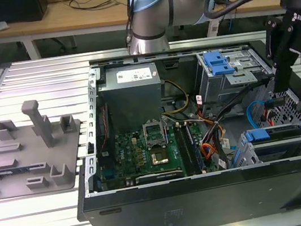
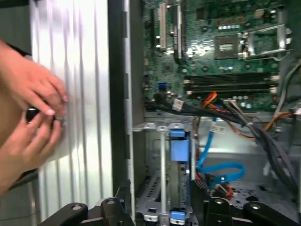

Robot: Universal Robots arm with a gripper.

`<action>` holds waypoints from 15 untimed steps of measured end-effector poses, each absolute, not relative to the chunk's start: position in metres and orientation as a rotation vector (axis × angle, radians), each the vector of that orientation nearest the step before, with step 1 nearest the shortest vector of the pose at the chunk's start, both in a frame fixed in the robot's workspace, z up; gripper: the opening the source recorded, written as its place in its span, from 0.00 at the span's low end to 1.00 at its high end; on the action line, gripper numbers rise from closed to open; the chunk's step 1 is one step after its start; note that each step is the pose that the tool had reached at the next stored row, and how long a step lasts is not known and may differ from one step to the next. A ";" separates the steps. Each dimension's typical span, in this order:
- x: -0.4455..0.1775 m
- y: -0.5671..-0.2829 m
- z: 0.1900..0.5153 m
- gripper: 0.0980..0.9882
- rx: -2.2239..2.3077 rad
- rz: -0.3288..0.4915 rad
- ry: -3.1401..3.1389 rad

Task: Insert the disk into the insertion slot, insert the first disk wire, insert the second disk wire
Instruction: 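Insert the first disk wire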

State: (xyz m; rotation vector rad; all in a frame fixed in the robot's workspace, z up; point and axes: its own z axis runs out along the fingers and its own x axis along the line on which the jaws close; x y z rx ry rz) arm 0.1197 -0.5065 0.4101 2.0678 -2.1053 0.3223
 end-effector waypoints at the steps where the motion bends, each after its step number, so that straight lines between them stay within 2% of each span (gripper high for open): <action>1: 0.120 -0.506 0.410 0.59 2.058 0.341 -2.094; 4: 0.120 -0.502 0.410 0.59 2.011 0.419 -2.045; 6: 0.120 -0.498 0.410 0.59 2.006 0.427 -2.040; 11: 0.141 -0.465 0.402 0.59 2.005 0.435 -2.040; 15: 0.156 -0.464 0.394 0.59 1.972 0.429 -2.067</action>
